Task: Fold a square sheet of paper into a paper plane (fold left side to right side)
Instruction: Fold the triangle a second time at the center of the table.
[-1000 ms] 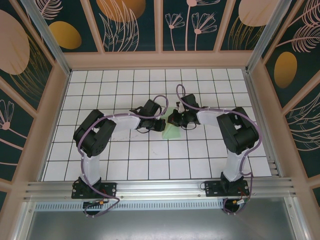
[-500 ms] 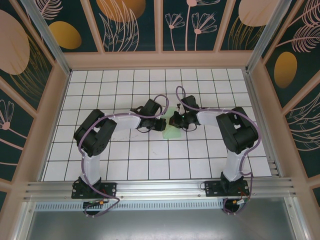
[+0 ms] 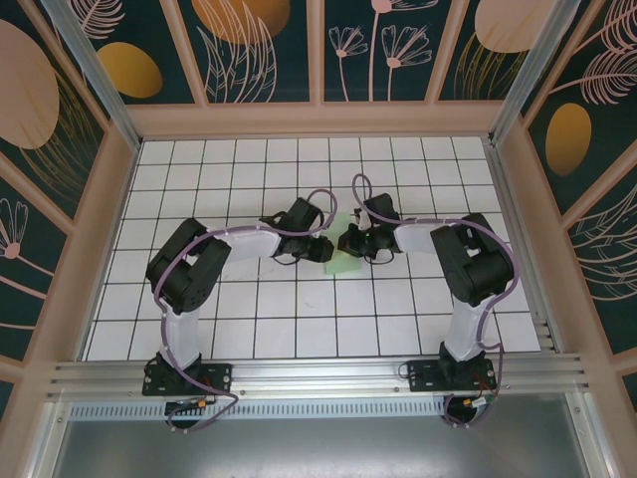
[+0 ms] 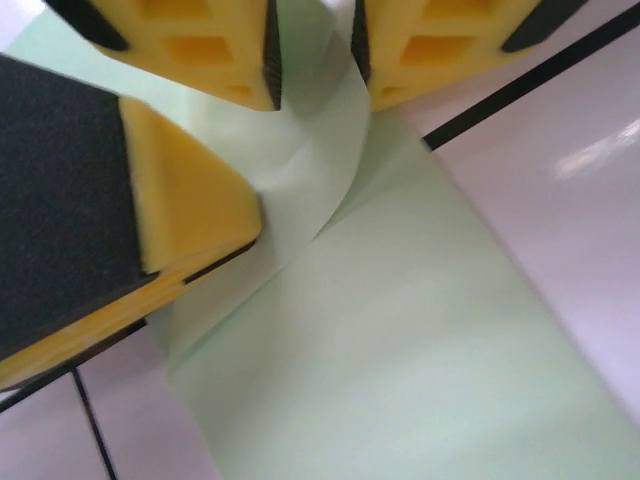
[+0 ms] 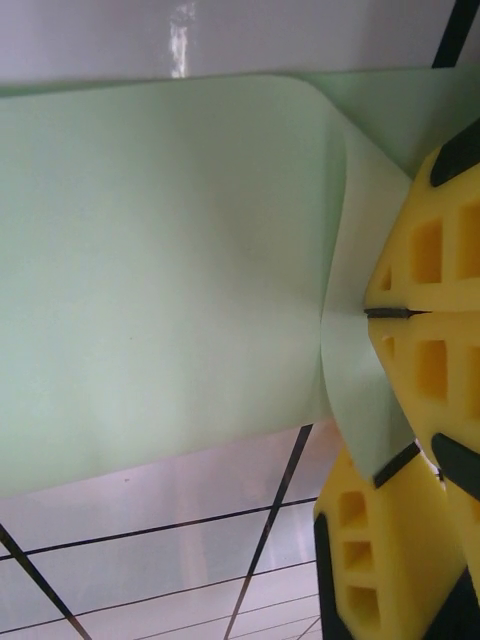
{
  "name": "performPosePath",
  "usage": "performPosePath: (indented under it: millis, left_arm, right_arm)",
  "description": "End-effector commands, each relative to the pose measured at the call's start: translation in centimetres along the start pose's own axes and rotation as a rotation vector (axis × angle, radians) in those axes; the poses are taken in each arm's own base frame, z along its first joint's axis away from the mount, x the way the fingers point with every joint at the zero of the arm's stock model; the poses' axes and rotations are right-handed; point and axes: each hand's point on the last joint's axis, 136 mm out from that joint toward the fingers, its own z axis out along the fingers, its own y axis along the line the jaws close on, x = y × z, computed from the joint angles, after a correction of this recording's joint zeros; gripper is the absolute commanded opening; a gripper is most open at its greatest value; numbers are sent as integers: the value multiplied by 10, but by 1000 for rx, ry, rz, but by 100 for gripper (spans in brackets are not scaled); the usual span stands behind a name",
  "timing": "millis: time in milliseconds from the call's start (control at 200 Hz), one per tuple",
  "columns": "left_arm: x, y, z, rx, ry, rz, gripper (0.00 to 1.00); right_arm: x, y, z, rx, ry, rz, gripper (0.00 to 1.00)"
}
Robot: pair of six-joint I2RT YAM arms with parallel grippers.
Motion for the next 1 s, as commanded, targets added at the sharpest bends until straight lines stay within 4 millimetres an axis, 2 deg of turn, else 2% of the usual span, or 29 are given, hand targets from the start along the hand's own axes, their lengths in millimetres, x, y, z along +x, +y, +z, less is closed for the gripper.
performPosePath:
  millis: [0,135,265,390,550,656,821,996]
  left_arm:
    - [-11,8,-29,-84,-36,-1,34]
    - [-13,-3,-48,-44,-66,3,38]
    - [-7,-33,-57,118,-62,0,40]
    - [3,-61,-53,242,-34,8,40]
    - [11,-84,-39,323,11,21,40]
    - [18,-84,-27,315,41,22,40]
    - [31,-65,-10,243,73,9,40]
    - [40,-59,-3,232,89,-3,40]
  right_arm:
    - [31,-54,4,164,69,85,2]
    - [29,-52,4,158,65,84,2]
    - [28,-51,3,153,65,81,2]
    - [27,-50,4,150,66,79,2]
    - [27,-50,4,153,68,76,2]
    - [27,-50,4,154,69,74,2]
    - [27,-50,4,153,71,74,2]
    - [26,-49,3,154,70,71,2]
